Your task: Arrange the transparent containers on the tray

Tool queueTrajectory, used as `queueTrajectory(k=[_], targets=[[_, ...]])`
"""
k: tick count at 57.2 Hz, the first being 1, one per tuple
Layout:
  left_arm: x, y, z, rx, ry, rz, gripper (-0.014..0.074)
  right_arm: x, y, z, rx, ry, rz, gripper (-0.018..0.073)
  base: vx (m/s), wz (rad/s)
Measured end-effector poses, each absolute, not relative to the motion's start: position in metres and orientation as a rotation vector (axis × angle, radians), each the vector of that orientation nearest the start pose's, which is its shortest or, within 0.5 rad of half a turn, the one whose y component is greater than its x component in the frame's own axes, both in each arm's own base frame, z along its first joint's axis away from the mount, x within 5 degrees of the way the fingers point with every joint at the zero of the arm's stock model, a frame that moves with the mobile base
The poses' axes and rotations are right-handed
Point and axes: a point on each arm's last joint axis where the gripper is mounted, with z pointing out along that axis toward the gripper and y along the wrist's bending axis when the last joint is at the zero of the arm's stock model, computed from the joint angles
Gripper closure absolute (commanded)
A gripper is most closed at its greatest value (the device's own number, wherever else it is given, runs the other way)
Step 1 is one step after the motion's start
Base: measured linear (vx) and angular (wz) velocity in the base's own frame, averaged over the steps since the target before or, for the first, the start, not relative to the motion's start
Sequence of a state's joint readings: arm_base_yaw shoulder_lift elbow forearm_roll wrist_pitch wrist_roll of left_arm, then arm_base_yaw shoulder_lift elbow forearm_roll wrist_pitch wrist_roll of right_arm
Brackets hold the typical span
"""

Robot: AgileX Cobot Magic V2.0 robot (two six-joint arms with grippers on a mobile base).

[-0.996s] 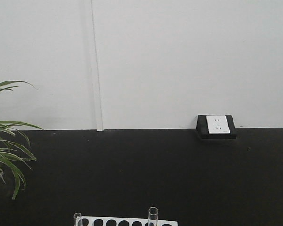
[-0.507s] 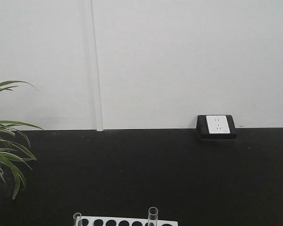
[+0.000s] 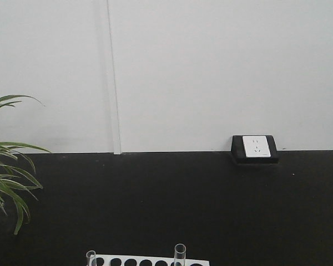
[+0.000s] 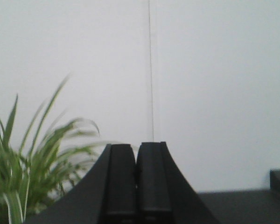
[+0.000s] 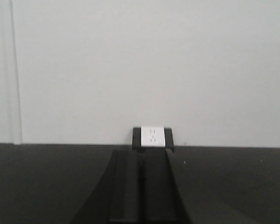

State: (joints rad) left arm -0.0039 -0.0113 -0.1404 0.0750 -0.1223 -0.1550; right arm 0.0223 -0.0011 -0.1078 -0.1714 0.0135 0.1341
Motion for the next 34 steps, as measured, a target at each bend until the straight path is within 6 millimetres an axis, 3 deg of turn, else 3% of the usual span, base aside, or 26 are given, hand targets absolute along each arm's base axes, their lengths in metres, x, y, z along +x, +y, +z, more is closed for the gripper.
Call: queueTrajectory(k=[8, 16, 22, 34], targets=[[0.025, -0.001, 0.326, -0.036, 1.103, -0.078, 0.0601, 0.046, 0.0, 0.288, -0.027, 1.383, -0.02, 0.0571, 0.0, 0.0], [0.033, 0.0, 0.362, -0.042, 1.181, -0.067, 0.0601, 0.056, -0.001, 0.316, -0.023, 1.414, -0.022, 0.0571, 0.0, 0.0], [0.054, 0.0, 0.366, -0.052, 1.316, -0.061, 0.0601, 0.07, 0.0, 0.319, -0.025, 1.475, -0.023, 0.0568, 0.0, 0.0], [0.095, 0.001, 0.349, -0.063, 1.536, -0.053, 0.0596, 0.096, 0.0, 0.305, -0.027, 1.639, -0.027, 0.0552, 0.0, 0.0]])
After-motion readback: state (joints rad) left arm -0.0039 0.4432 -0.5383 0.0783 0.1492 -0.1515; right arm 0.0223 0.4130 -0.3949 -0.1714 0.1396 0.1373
